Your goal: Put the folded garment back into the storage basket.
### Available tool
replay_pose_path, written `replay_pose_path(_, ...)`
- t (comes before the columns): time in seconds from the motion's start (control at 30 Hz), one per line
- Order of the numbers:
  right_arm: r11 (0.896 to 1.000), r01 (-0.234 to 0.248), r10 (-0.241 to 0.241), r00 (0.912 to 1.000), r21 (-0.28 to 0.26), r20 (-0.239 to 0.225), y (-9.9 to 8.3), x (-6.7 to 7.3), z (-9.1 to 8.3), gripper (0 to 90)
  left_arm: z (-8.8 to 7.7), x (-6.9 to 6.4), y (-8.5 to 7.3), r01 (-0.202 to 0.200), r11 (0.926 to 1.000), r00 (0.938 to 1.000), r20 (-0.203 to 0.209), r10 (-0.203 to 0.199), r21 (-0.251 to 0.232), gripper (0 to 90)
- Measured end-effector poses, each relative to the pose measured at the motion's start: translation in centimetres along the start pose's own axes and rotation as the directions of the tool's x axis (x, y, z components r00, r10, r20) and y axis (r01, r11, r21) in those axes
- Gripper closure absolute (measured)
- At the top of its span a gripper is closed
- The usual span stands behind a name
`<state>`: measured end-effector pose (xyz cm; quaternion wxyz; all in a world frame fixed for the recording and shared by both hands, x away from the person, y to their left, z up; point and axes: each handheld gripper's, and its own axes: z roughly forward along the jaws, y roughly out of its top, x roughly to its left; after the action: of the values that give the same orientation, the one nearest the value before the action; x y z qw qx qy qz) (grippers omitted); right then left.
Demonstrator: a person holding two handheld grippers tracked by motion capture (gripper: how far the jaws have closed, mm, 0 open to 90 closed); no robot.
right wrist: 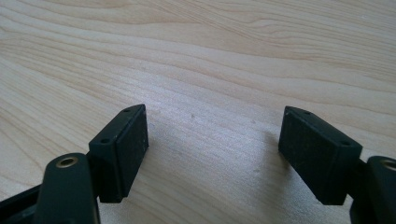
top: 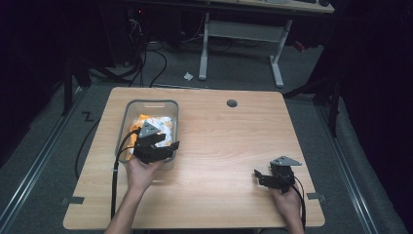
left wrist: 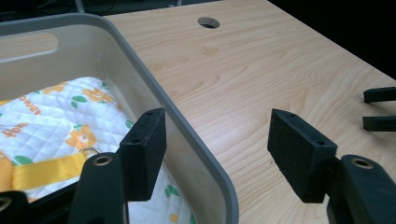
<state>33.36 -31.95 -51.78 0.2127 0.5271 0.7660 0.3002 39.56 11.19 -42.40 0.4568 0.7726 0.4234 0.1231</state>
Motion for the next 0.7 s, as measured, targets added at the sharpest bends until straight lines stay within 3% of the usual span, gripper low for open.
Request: replay_pose_path(0.7, 1.000, 0.000, 0.000, 1.0000, 0.000, 0.000, 0.0, 0.0, 0.0, 24.2, 2.2, -3.3, -1.4, -0.048, 0.9982, 0.9969, 0.064, 0.046, 0.035, 37.6)
